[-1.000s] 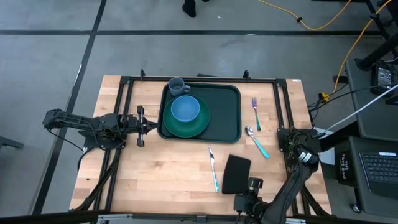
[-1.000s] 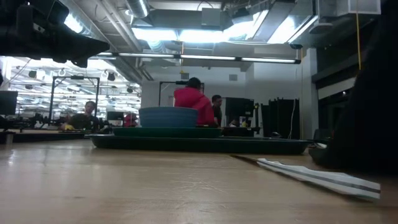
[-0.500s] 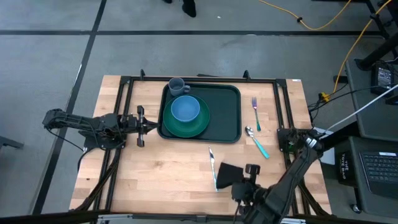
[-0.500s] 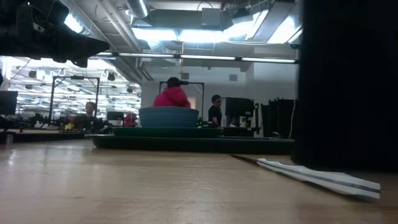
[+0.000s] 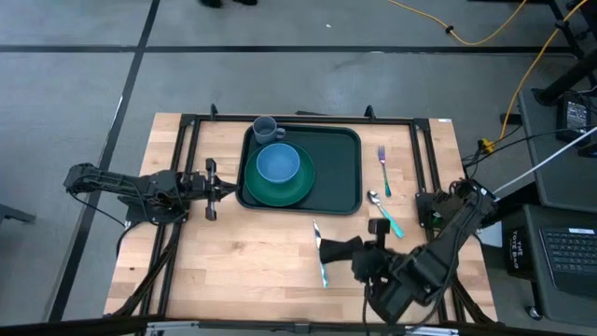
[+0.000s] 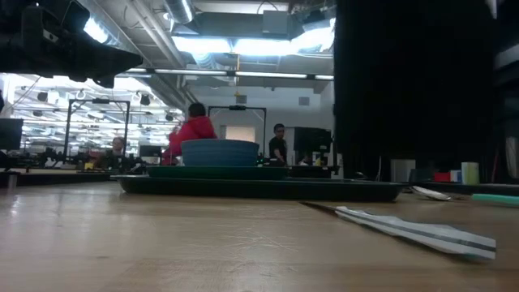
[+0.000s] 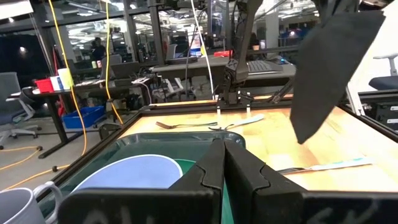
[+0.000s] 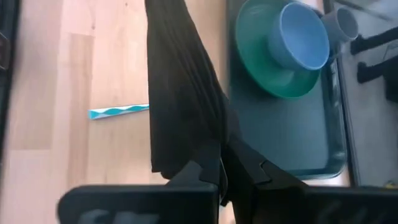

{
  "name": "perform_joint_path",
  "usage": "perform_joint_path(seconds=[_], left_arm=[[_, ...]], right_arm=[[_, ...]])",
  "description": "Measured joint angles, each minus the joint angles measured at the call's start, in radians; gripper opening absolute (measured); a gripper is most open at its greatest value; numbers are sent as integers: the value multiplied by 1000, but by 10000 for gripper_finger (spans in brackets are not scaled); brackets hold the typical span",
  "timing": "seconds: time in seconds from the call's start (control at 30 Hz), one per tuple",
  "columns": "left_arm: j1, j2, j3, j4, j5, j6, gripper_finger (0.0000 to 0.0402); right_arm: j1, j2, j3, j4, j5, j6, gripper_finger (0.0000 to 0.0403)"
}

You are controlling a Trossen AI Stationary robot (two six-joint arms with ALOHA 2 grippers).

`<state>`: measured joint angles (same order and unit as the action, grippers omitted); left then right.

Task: Set up tray
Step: Put the black napkin on the green serving tray to the right of the green plate

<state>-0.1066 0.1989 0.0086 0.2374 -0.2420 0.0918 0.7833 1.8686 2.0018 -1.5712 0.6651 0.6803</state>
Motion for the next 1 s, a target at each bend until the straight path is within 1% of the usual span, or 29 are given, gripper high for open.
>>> perform_joint_path(seconds=[0.1, 0.2, 0.3, 0.4, 0.53, 0.67, 0.8, 0.87, 1.0], left_arm=[[0, 0, 0, -1, -2, 0, 4], [0, 0, 0, -1, -2, 0, 4], [0, 0, 0, -1, -3, 0, 4], [0, 0, 0, -2, -3, 0, 4], [0, 0, 0, -3, -2, 0, 4], [0, 0, 0, -3, -2, 0, 4], [0, 0, 0, -2, -3, 0, 4], [0, 0, 0, -2, -5, 6, 4], [0, 0, 0, -2, -39, 50, 4]], right_arm=[[-26, -19, -3, 2, 9, -62, 13], [-42, -67, -64, -1, 49, -87, 13], [-51, -141, -172, 2, 54, -57, 13], [-55, -235, -300, 16, 95, -10, 13], [-65, -374, -441, 87, 157, -32, 13], [-118, -504, -541, 156, 197, -128, 13], [-228, -609, -649, 255, 200, -277, 13], [-297, -660, -715, 330, 177, -381, 13], [-425, -772, -833, 513, 77, -582, 13]])
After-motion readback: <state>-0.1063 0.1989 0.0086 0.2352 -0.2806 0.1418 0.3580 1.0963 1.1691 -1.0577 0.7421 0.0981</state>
